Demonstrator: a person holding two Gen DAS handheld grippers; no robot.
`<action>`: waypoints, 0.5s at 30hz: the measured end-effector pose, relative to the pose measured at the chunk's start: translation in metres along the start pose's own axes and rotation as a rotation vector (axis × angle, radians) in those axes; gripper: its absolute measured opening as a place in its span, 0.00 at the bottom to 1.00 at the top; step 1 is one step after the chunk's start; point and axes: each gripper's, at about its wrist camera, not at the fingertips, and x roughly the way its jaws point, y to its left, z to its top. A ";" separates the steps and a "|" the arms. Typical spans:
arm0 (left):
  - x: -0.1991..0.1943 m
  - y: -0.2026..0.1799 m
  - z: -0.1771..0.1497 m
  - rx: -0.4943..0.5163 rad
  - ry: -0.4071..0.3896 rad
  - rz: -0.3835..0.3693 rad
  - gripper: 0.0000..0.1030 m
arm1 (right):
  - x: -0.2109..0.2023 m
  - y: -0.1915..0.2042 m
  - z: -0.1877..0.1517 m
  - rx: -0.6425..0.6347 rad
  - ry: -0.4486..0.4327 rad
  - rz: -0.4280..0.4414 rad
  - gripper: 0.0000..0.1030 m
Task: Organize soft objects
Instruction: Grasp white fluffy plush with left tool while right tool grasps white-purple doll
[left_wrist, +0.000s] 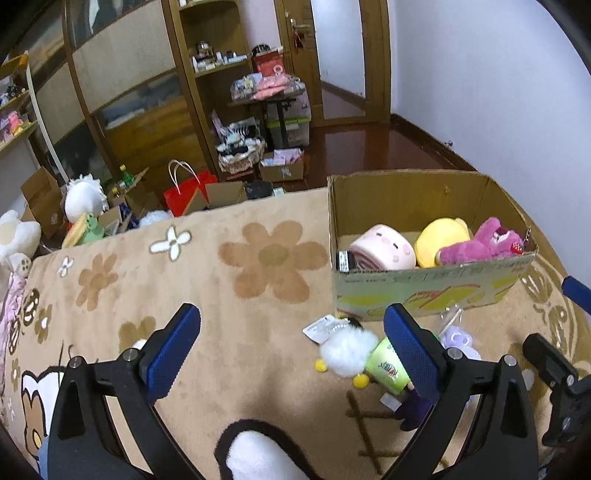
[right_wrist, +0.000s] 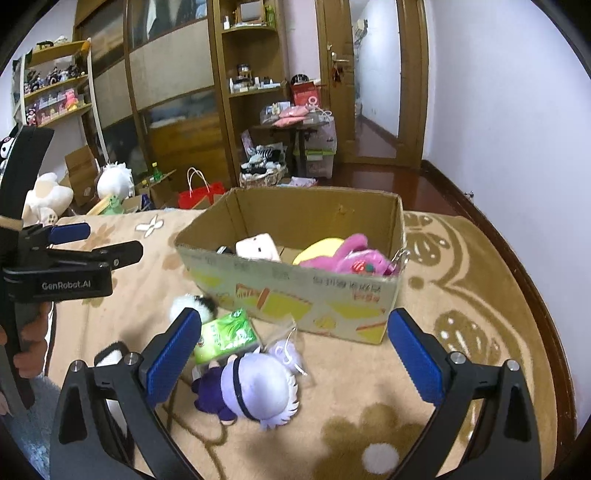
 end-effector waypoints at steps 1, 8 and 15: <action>0.003 0.001 0.000 -0.002 0.011 -0.004 0.96 | 0.002 0.001 -0.002 0.001 0.007 0.004 1.00; 0.030 0.001 -0.001 -0.018 0.093 -0.038 0.96 | 0.022 0.012 -0.013 -0.026 0.058 0.017 1.00; 0.055 -0.007 -0.004 -0.021 0.183 -0.076 0.96 | 0.043 0.019 -0.026 -0.038 0.114 0.029 1.00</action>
